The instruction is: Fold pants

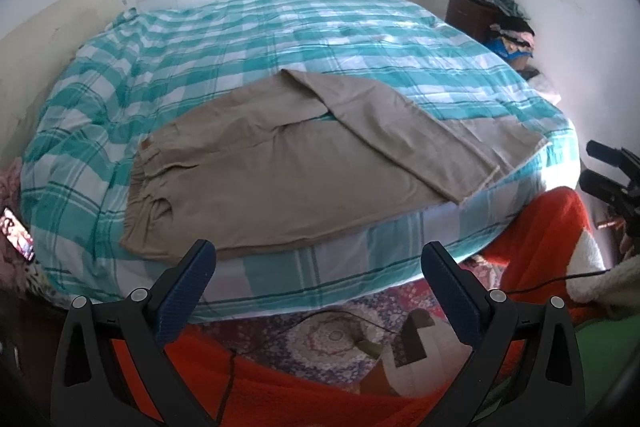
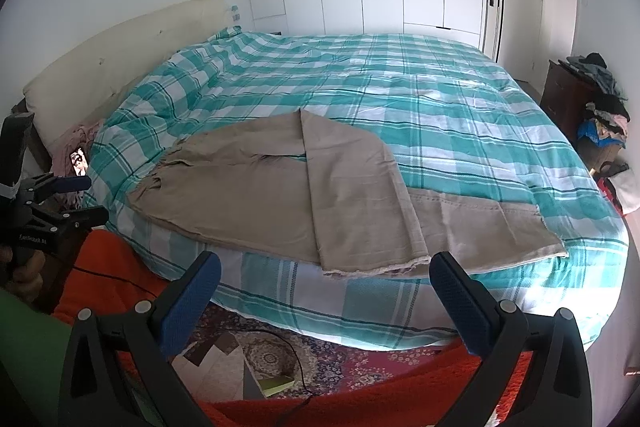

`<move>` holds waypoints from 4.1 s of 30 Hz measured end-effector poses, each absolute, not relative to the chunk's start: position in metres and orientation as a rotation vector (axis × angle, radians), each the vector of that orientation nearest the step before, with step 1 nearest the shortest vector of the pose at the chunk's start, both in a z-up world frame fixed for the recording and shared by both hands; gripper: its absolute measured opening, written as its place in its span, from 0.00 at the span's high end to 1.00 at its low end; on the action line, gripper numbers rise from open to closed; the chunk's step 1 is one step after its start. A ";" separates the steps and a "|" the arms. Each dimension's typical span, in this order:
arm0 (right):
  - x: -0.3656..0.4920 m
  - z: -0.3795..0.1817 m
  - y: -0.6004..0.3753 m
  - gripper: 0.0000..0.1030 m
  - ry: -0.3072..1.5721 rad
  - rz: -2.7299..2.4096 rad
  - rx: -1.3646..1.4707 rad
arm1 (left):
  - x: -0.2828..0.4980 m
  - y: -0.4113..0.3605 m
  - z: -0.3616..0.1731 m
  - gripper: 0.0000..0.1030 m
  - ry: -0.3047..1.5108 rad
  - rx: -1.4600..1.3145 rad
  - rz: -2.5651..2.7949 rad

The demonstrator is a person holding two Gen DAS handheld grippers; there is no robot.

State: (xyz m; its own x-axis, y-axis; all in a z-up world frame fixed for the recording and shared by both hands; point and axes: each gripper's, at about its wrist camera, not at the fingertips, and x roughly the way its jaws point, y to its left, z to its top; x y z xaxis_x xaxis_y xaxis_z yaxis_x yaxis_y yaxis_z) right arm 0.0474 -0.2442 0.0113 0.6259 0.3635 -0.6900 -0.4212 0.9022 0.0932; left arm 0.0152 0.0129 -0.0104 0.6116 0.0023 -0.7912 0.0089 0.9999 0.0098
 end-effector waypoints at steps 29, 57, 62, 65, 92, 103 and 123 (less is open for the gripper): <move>0.050 -0.001 -0.238 0.00 0.833 0.445 -0.073 | 0.015 0.015 -0.013 0.01 0.909 -0.007 -0.021; 0.050 -0.004 -0.237 0.00 0.846 0.442 -0.069 | 0.016 0.013 -0.015 0.01 0.916 -0.014 -0.031; 0.049 -0.004 -0.237 0.00 0.848 0.442 -0.068 | 0.016 0.013 -0.015 0.01 0.918 -0.014 -0.031; 0.049 -0.005 -0.237 0.00 0.849 0.442 -0.070 | 0.015 0.012 -0.016 0.01 0.918 -0.013 -0.032; 0.050 -0.007 -0.232 0.00 0.855 0.446 -0.073 | 0.016 0.010 -0.017 0.01 0.921 -0.010 -0.038; 0.050 -0.008 -0.232 0.00 0.857 0.447 -0.073 | 0.016 0.010 -0.017 0.01 0.923 -0.010 -0.039; 0.050 -0.009 -0.232 0.00 0.859 0.445 -0.070 | 0.016 0.009 -0.017 0.01 0.927 -0.012 -0.041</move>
